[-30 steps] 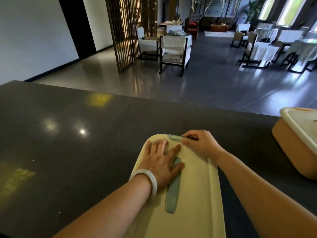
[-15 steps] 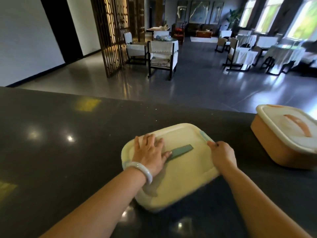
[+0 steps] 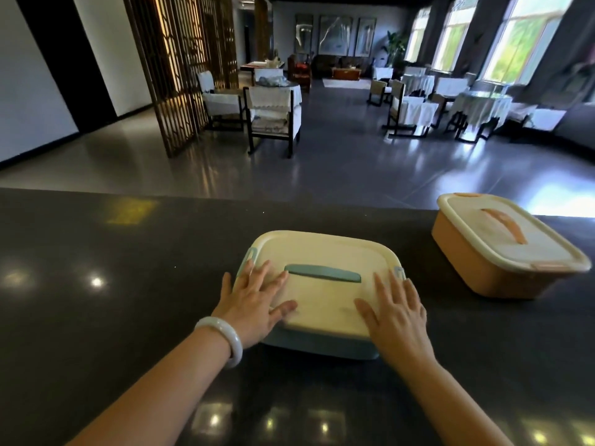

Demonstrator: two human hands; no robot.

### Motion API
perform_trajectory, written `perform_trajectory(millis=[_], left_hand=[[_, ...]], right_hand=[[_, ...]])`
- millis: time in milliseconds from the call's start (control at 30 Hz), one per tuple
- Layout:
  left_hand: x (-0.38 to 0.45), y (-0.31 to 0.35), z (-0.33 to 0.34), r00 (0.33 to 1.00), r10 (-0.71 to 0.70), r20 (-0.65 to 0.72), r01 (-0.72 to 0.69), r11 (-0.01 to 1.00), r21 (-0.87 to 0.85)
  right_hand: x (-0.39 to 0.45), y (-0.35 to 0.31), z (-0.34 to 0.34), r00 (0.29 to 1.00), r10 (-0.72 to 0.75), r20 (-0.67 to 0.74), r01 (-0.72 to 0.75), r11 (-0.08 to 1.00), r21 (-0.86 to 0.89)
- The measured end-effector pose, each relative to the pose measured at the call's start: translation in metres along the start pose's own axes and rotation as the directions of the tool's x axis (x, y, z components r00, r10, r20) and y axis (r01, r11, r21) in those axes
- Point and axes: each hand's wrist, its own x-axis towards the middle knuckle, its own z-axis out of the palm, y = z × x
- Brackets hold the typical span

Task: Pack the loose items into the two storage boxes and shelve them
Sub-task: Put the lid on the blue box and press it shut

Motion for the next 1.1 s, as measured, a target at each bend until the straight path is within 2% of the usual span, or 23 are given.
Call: perform_trajectory(millis=[67,133,300,500,667,1100], left_hand=[[0.005,0.000,0.002,1.000,0.013,-0.017,-0.013,1.000,0.006],[0.009,0.003,0.007,0.996,0.005,-0.090,-0.005,1.000,0.001],[0.029,0.013,0.013,0.967,-0.086,-0.239,0.089,0.996,0.002],[0.077,0.008,0.006,0.950,-0.125,-0.287,0.135,0.991,0.018],[0.130,-0.005,-0.006,0.955,-0.136,-0.265,0.143,0.990,0.008],[0.248,-0.041,-0.023,0.955,-0.157,-0.252,0.155,0.987,-0.029]], right_hand=[[0.003,0.004,0.009,0.996,-0.071,-0.050,0.067,0.994,-0.084],[0.012,0.008,0.013,0.986,-0.110,-0.129,0.097,0.990,-0.103],[0.052,0.011,0.016,0.925,-0.177,-0.336,0.183,0.983,-0.016],[0.108,0.014,0.024,0.924,-0.151,-0.352,0.179,0.983,0.047],[0.163,0.014,0.029,0.946,-0.156,-0.286,0.163,0.987,0.002],[0.281,0.013,0.044,0.939,-0.161,-0.305,0.169,0.986,-0.003]])
